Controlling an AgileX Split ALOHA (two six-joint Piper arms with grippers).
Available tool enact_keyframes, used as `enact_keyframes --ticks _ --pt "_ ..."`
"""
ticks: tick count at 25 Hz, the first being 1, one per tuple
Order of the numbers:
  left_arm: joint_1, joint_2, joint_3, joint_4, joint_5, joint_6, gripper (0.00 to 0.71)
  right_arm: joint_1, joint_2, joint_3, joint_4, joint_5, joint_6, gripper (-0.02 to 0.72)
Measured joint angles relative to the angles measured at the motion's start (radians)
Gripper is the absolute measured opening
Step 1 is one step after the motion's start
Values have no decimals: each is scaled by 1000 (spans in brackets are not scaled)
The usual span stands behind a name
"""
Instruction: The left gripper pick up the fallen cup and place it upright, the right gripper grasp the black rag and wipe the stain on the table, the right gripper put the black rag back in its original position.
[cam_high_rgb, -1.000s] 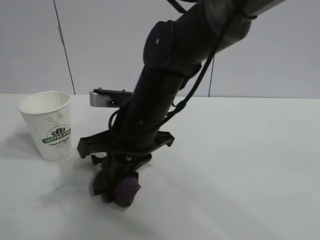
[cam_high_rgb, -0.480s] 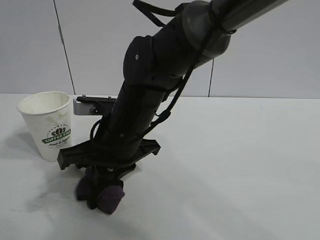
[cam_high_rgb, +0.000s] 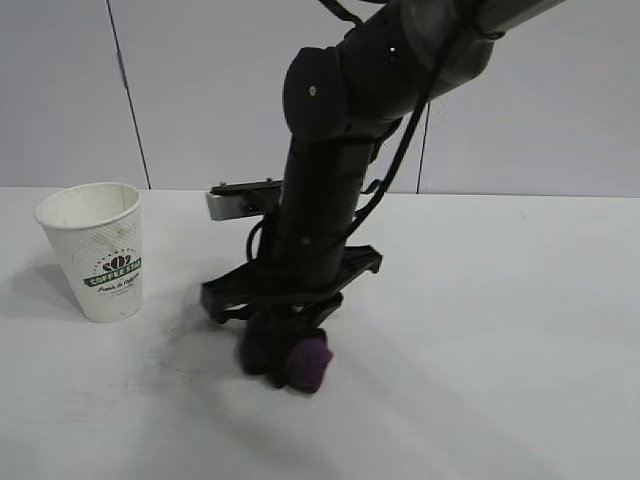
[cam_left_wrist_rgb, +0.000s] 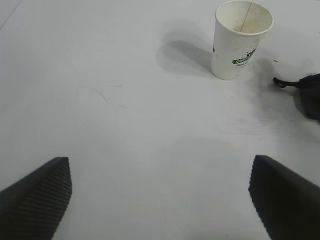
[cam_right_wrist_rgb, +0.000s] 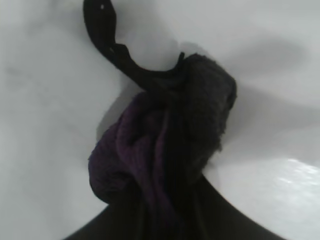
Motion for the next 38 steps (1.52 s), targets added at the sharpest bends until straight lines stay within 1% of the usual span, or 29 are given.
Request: enact_keyframes --ticks 2,4,6,8,10,13,15,18,20,21,23,25,26,27,28,30,32,34,36,38 --pt "0 0 0 0 0 0 694 -47 -3 0 -83 39 54 104" --pt "0 0 0 0 0 0 694 -105 -5 -3 -131 70 87 104" --pt "0 0 0 0 0 0 694 -156 -6 -4 -123 103 101 104" --pt "0 0 0 0 0 0 694 -195 -6 -5 -72 120 92 104" --pt "0 0 0 0 0 0 694 -211 -6 -5 -15 120 55 104" --pt "0 0 0 0 0 0 694 -214 -6 -5 65 118 17 104" --pt "0 0 0 0 0 0 694 -214 -5 -5 120 113 10 104" --pt "0 0 0 0 0 0 694 -214 -3 -5 158 110 -9 104" --pt "0 0 0 0 0 0 694 -214 -2 -5 192 111 -41 112" --pt "0 0 0 0 0 0 694 -214 0 -5 207 113 -60 134" --pt "0 0 0 0 0 0 694 -214 2 -5 234 118 -82 216" --pt "0 0 0 0 0 0 694 -214 2 -3 241 124 -89 337" --pt "0 0 0 0 0 0 694 -214 1 -3 244 129 -92 411" --pt "0 0 0 0 0 0 694 -214 -1 -3 247 137 -92 464" --pt "0 0 0 0 0 0 694 -214 -2 -5 247 143 -92 494" --pt "0 0 0 0 0 0 694 -215 -5 -21 244 163 -92 529" --pt "0 0 0 0 0 0 694 -220 -24 -57 241 188 -92 538" --pt "0 0 0 0 0 0 694 -229 -58 -98 215 207 -89 539" --pt "0 0 0 0 0 0 694 -243 -100 -145 128 224 -57 539" --pt "0 0 0 0 0 0 694 -257 -137 -179 14 243 -10 539"
